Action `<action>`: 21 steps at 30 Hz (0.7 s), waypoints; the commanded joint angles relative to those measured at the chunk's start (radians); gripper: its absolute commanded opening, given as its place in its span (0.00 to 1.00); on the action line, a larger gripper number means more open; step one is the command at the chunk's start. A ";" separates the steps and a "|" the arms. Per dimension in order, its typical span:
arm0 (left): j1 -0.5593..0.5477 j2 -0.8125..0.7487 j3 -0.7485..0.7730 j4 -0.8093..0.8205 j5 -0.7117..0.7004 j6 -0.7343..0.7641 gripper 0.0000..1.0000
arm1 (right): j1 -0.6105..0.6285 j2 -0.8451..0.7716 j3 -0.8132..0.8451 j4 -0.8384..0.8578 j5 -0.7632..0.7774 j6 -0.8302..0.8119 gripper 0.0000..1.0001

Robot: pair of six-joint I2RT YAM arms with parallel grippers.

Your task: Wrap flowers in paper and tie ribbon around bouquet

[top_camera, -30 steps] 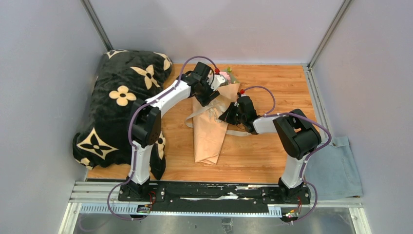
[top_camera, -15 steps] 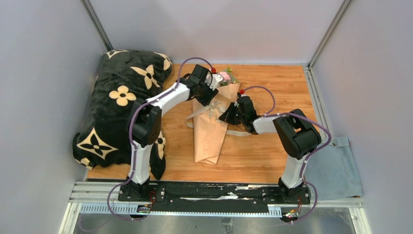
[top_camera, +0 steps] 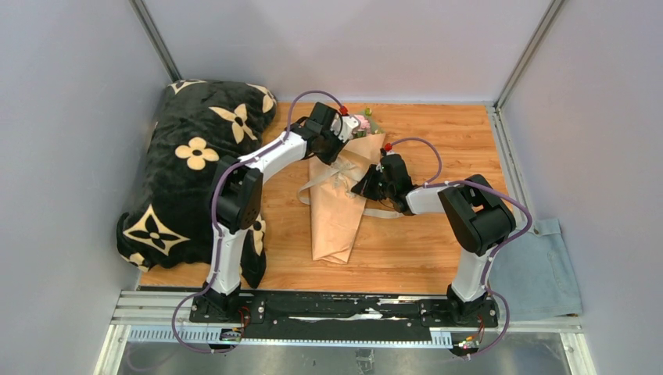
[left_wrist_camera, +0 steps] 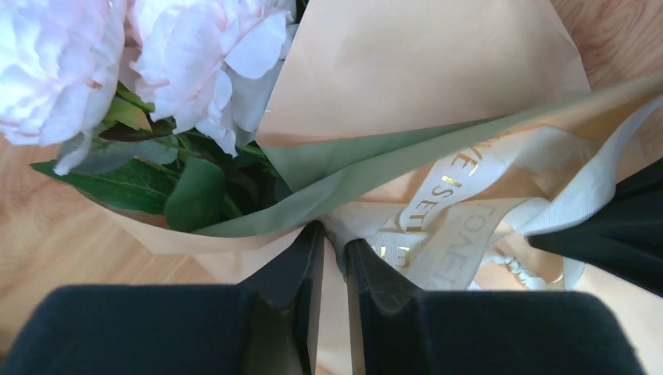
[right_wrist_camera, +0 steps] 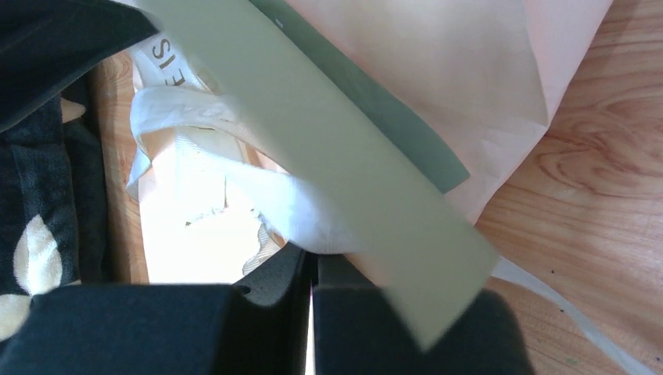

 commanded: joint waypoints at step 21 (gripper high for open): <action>0.365 -0.240 -0.247 0.007 -0.178 0.125 0.00 | -0.320 -0.180 -0.010 -0.601 -0.528 -0.419 0.00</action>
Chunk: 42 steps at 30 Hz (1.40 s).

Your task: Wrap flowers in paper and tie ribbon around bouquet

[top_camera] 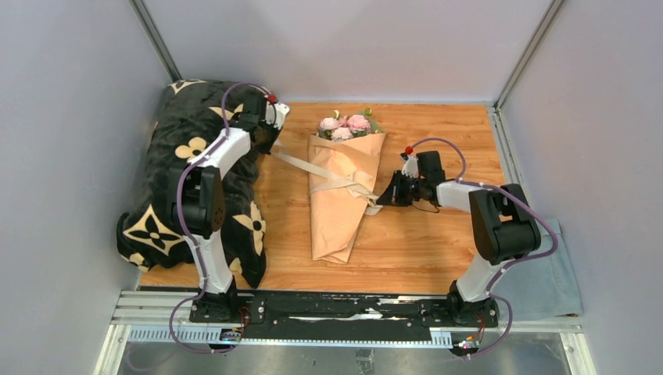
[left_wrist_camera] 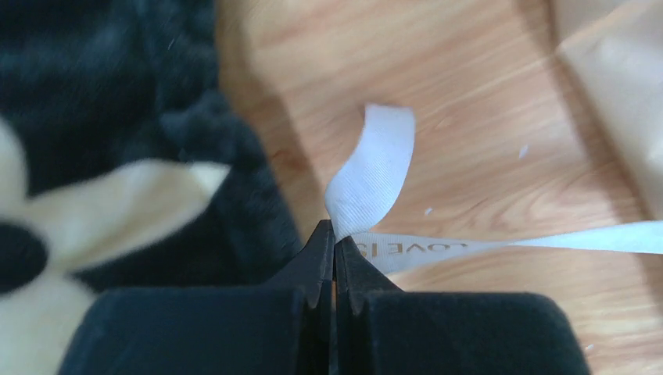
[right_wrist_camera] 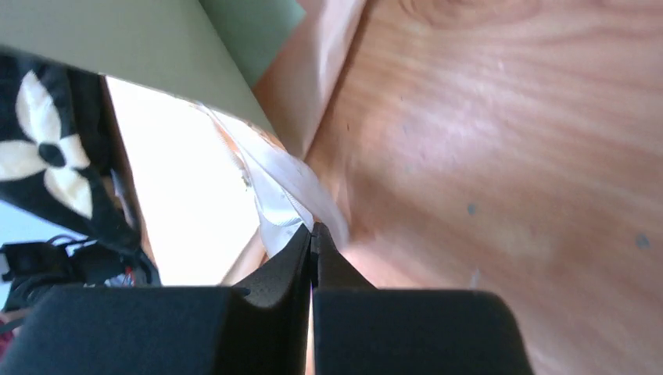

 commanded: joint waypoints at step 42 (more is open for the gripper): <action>0.166 -0.273 -0.393 0.117 -0.505 0.423 0.00 | -0.428 -0.193 0.433 -0.887 0.663 -0.403 0.00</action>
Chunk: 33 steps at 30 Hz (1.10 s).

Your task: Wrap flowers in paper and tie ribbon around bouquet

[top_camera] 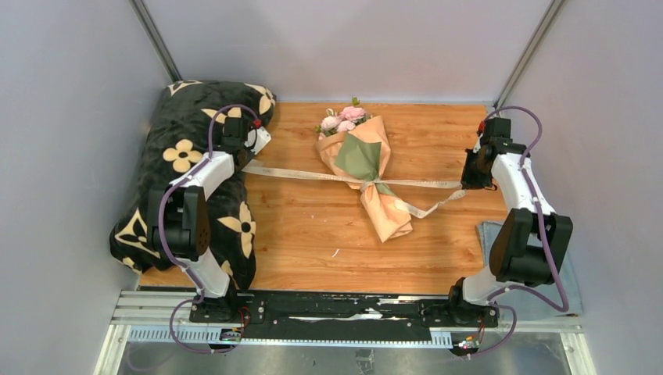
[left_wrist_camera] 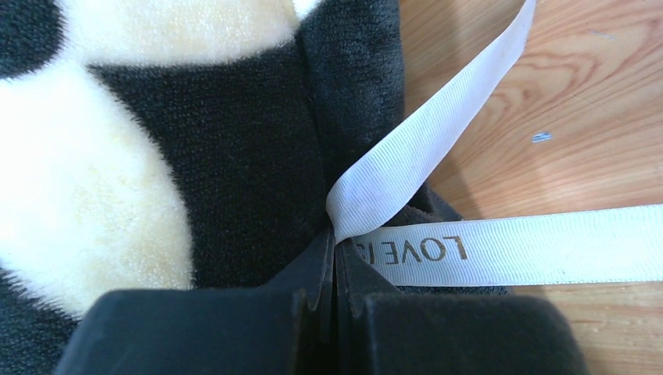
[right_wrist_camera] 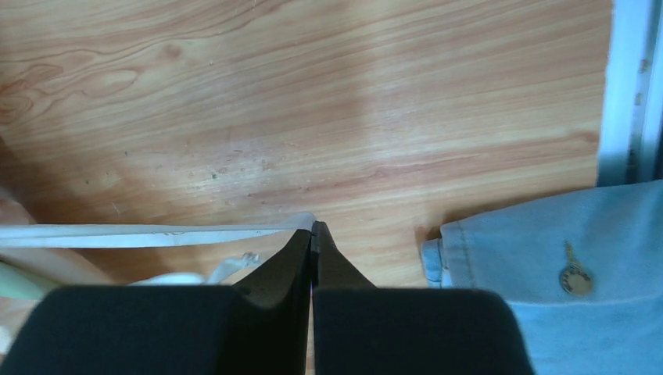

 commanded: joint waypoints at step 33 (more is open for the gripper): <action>-0.218 0.027 0.208 -0.315 0.279 -0.063 0.00 | 0.796 0.064 -0.061 0.708 -0.022 -0.477 0.80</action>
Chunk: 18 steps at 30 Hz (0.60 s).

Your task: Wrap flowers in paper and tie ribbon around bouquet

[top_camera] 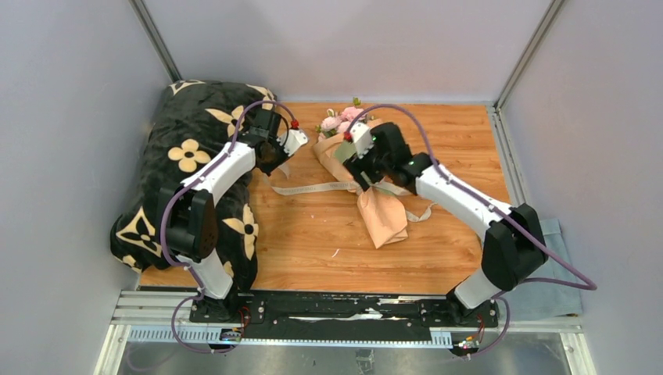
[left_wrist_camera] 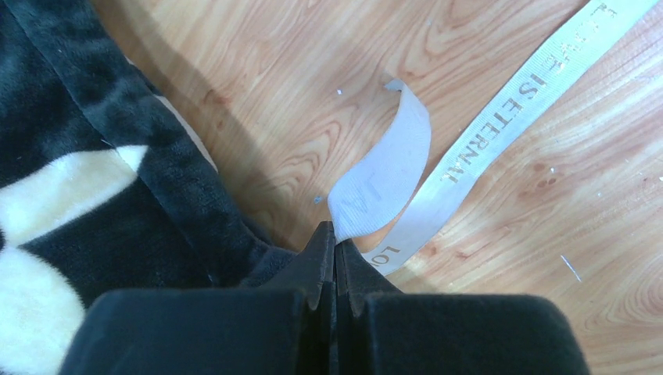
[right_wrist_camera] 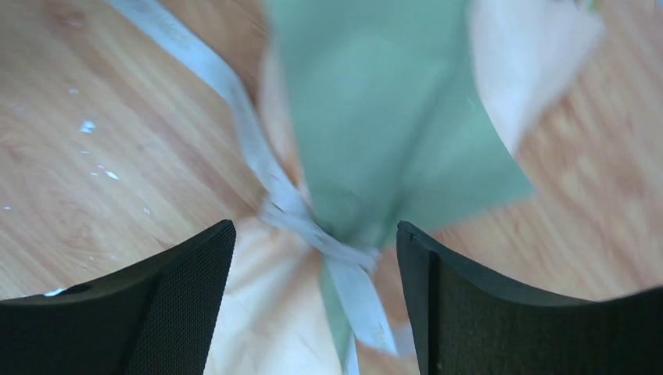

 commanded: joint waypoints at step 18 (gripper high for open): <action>-0.002 0.004 0.021 -0.041 0.036 -0.012 0.00 | -0.037 0.238 0.008 0.425 0.247 -0.031 0.80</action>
